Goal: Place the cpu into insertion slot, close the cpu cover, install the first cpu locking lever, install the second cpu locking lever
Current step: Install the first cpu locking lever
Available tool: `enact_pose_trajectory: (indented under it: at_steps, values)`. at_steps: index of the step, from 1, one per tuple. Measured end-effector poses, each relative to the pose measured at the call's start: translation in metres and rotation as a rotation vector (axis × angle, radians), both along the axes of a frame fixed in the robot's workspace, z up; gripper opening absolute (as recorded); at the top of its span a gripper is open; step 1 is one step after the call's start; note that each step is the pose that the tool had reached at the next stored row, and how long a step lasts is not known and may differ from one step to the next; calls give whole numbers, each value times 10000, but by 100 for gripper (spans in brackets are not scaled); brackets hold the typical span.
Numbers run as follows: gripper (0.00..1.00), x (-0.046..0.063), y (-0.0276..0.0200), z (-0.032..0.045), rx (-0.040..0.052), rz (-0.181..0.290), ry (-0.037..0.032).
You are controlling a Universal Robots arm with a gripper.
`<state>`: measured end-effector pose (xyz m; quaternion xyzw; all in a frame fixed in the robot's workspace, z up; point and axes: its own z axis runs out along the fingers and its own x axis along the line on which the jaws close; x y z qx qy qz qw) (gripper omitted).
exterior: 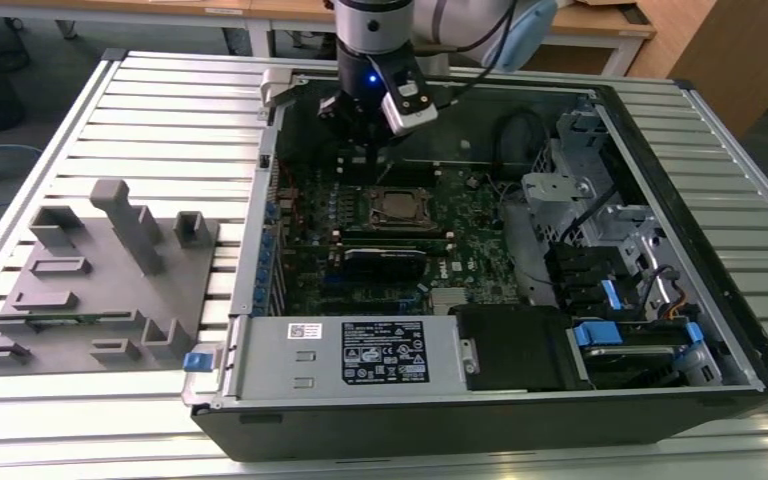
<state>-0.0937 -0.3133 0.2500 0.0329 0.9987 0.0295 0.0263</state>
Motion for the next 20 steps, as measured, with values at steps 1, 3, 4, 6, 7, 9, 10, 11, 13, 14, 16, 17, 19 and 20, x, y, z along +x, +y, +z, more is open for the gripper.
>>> enact_pose_trajectory:
  at_steps: [1, 3, 4, 6, 7, 9, 10, 11, 13, 14, 16, 17, 19, 20]
  values:
    - [10, 13, -3, 0, 3, 0, 0]
    - [10, 21, -5, 0, 3, 0, 0]
    - [10, 21, -5, 0, 3, -1, 0]
    - [10, 30, -5, 0, 3, 0, 0]
    - [10, 30, -5, 0, 3, -1, 0]
    - [10, 31, -4, -1, 11, 0, -2]
    - [10, 33, -4, -1, 16, 1, -1]
    - [10, 35, -5, -1, 18, 2, -1]
    - [10, 39, -5, 0, 19, 0, 1]
    - [10, 41, -5, 0, 19, -1, 1]
    - [10, 41, -5, 0, 19, -2, 0]
    - [10, 43, -5, 0, 21, -1, -1]
    - [10, 56, -4, 0, 26, 2, 1]
    - [10, 69, -4, -1, 28, 1, 0]
